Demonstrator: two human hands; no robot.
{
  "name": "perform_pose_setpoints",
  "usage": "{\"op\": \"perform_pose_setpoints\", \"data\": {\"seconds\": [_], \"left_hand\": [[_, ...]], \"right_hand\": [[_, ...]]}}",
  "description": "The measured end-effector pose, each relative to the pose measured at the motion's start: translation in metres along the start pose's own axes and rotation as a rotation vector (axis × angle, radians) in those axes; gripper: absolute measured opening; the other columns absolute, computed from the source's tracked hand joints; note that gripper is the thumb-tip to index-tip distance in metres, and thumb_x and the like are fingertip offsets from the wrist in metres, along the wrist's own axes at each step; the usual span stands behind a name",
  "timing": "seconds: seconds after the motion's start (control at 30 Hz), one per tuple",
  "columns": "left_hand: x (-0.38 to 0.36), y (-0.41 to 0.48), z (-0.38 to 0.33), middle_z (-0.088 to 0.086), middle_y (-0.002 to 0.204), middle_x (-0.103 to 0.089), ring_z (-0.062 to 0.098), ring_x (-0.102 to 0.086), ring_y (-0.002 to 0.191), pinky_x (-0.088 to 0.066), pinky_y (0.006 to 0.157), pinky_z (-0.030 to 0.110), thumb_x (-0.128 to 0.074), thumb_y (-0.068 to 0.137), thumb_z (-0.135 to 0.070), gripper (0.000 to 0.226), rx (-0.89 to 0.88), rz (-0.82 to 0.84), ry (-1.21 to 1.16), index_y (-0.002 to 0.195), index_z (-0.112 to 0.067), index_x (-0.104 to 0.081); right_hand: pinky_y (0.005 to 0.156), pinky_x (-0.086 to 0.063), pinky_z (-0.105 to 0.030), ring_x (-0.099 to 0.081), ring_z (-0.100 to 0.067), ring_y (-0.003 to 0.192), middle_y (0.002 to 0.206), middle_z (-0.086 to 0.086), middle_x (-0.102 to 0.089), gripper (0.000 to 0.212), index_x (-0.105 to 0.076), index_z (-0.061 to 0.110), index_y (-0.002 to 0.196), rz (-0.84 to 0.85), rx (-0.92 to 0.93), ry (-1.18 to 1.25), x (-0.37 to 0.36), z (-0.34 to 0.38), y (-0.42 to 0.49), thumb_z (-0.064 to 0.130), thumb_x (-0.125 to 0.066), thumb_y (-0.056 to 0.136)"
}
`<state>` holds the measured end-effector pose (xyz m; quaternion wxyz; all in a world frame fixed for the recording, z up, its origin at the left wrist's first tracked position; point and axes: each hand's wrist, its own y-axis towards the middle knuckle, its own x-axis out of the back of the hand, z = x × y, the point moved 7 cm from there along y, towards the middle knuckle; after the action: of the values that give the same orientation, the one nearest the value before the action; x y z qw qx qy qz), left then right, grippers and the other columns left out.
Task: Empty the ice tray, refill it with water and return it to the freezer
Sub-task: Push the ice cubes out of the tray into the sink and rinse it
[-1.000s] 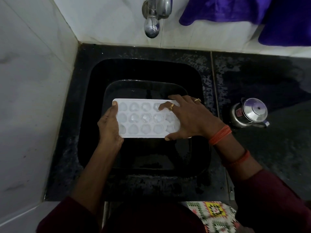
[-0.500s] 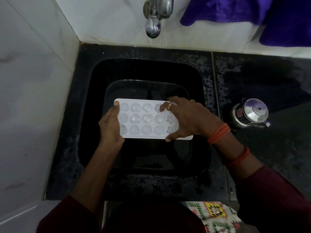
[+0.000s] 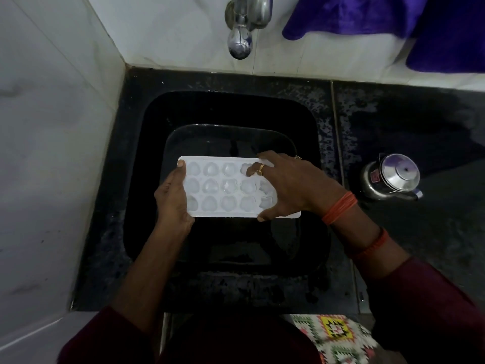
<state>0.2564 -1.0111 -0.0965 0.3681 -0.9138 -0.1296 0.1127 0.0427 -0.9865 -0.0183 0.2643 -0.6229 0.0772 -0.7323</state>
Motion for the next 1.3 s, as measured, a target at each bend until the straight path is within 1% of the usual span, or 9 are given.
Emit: {"op": "perform_pose_setpoints", "data": {"seconds": [0.13,0.27,0.37,0.5,0.7,0.87,0.97,1.17,1.3], "left_hand": [[0.0,0.0002,-0.0001,0.008,0.105,-0.079,0.03,-0.077,0.091,-0.065,0.071,0.048,-0.066,0.097,-0.042,0.032,-0.002,-0.001,0.006,0.11,-0.014,-0.073],[-0.0023,-0.0004,-0.0007,0.008,0.106,-0.079,0.03,-0.077,0.093,-0.064,0.075,0.051,-0.066,0.097,-0.043,0.034,-0.005,0.019,0.007,0.111,-0.014,-0.074],[-0.0045,-0.0009,0.0007,0.01,0.107,-0.078,0.031,-0.077,0.093,-0.064,0.073,0.05,-0.067,0.096,-0.042,0.033,0.0,0.017,-0.005,0.109,-0.013,-0.074],[-0.0029,0.0004,0.0017,0.01,0.107,-0.078,0.031,-0.077,0.093,-0.064,0.073,0.051,-0.067,0.096,-0.043,0.032,0.003,0.007,-0.006,0.108,-0.014,-0.074],[-0.0022,0.0008,-0.0013,0.009,0.106,-0.079,0.031,-0.077,0.094,-0.063,0.077,0.053,-0.067,0.096,-0.043,0.031,-0.003,0.004,-0.006,0.107,-0.015,-0.074],[-0.0018,0.0011,-0.0026,0.009,0.105,-0.079,0.03,-0.077,0.092,-0.065,0.071,0.049,-0.066,0.097,-0.042,0.028,-0.01,0.008,-0.009,0.103,-0.016,-0.074],[-0.0013,0.0015,-0.0021,0.008,0.105,-0.079,0.029,-0.077,0.092,-0.065,0.072,0.049,-0.066,0.097,-0.043,0.028,-0.007,0.01,-0.001,0.105,-0.017,-0.074],[-0.0016,0.0013,-0.0014,0.009,0.107,-0.078,0.032,-0.077,0.095,-0.063,0.079,0.055,-0.067,0.095,-0.045,0.038,-0.008,0.01,0.006,0.114,-0.012,-0.073],[-0.0026,-0.0014,-0.0025,0.009,0.106,-0.079,0.031,-0.077,0.092,-0.064,0.074,0.053,-0.067,0.096,-0.043,0.036,-0.006,0.001,0.008,0.112,-0.012,-0.074]], "right_hand": [[0.096,-0.047,-0.043,-0.046,-0.022,0.13,0.15,0.004,-0.032,0.099,-0.034,0.04,0.144,0.003,0.0,0.016,-0.0007,0.0006,-0.0007,0.07,-0.079,0.062],[0.101,-0.044,-0.045,-0.044,-0.024,0.129,0.15,0.001,-0.031,0.104,-0.033,0.038,0.149,0.015,-0.013,-0.058,0.0005,0.0005,-0.0006,0.075,-0.075,0.061],[0.102,-0.045,-0.045,-0.044,-0.024,0.126,0.148,-0.001,-0.032,0.107,-0.033,0.036,0.149,0.029,-0.025,-0.083,-0.0008,-0.001,0.0017,0.077,-0.075,0.06],[0.099,-0.045,-0.044,-0.045,-0.023,0.126,0.147,0.002,-0.033,0.105,-0.036,0.036,0.145,0.031,-0.02,-0.046,-0.0016,-0.0022,0.0035,0.076,-0.077,0.058],[0.102,-0.044,-0.045,-0.044,-0.023,0.128,0.149,0.003,-0.031,0.103,-0.034,0.038,0.145,0.027,-0.004,-0.024,-0.0031,-0.0015,0.0039,0.075,-0.077,0.059],[0.103,-0.042,-0.044,-0.042,-0.023,0.128,0.149,0.0,-0.029,0.108,-0.033,0.035,0.151,0.028,-0.005,-0.07,-0.0033,-0.0014,0.006,0.078,-0.074,0.06],[0.103,-0.042,-0.043,-0.042,-0.023,0.127,0.149,0.002,-0.03,0.107,-0.033,0.036,0.149,0.02,0.002,-0.037,-0.0039,-0.0012,0.0059,0.075,-0.077,0.06],[0.101,-0.043,-0.044,-0.045,-0.023,0.125,0.147,0.004,-0.031,0.105,-0.031,0.04,0.146,0.014,0.004,0.003,-0.0051,-0.0014,0.0048,0.073,-0.079,0.059],[0.101,-0.043,-0.043,-0.046,-0.023,0.123,0.147,0.004,-0.032,0.103,-0.032,0.039,0.144,0.016,0.005,0.014,-0.0058,-0.002,0.0034,0.07,-0.081,0.059]]}}
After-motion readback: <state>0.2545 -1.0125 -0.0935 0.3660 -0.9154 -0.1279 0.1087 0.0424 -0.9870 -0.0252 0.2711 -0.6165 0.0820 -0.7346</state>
